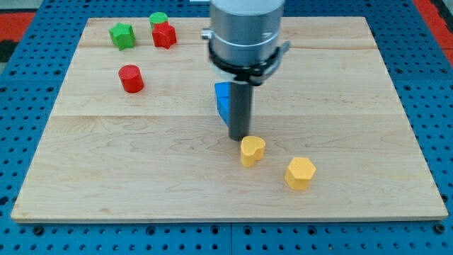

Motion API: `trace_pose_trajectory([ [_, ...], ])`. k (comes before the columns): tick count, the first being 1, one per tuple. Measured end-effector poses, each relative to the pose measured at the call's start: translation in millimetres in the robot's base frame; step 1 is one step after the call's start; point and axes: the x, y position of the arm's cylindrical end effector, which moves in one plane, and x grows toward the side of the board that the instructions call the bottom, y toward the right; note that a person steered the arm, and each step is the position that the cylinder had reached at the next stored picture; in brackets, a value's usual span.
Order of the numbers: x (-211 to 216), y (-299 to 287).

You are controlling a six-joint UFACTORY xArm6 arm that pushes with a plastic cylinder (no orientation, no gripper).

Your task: Slide the yellow heart to the top of the yellow hexagon

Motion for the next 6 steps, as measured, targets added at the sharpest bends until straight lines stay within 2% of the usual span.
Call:
trace_pose_trajectory([
  [1,7,-9],
  [3,33,32],
  [5,41,65],
  [6,41,0],
])
